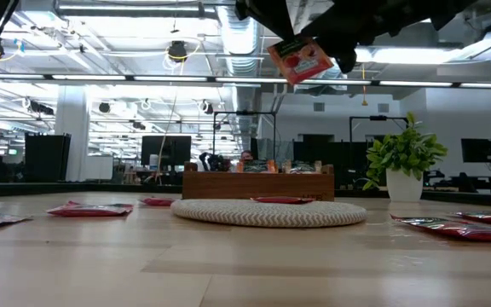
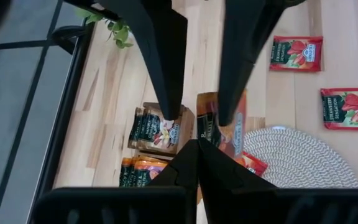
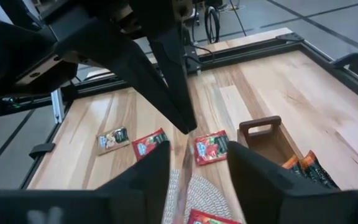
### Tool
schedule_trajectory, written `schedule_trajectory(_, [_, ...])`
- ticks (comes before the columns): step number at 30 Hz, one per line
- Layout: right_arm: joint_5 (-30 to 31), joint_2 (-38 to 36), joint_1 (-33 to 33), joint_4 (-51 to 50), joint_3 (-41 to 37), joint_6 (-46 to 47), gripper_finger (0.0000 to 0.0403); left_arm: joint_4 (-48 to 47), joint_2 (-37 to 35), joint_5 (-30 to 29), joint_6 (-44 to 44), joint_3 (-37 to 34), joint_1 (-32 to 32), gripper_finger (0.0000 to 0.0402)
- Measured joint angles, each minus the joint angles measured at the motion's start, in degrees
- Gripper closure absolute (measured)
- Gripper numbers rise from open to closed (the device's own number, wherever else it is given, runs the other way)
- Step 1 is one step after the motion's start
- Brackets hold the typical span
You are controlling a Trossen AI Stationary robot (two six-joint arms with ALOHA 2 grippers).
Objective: Pick & Place Tea
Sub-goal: Put the orange tea bag into the middle section of the wooden organizer
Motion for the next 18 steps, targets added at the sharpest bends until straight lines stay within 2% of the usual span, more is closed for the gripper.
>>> schedule_trajectory(8, [-0.07, -0.03, -1.15, 0.01, 0.0, 0.01, 0.0388, 0.0, 0.0, -0.06, -0.02, 0.0, 0.22, 0.0401])
schedule_trajectory(13, [-0.21, -0.03, -1.87, -0.23, 0.0, 1.49, 0.0399, 0.07, 0.0, -0.21, -0.02, 0.0, 0.22, 0.0401])
schedule_trajectory(18, [-0.02, -0.03, -2.15, -0.4, 0.0, 1.98, 0.0402, 0.09, 0.0, -3.07, -0.04, 0.0, 0.19, 0.0401])
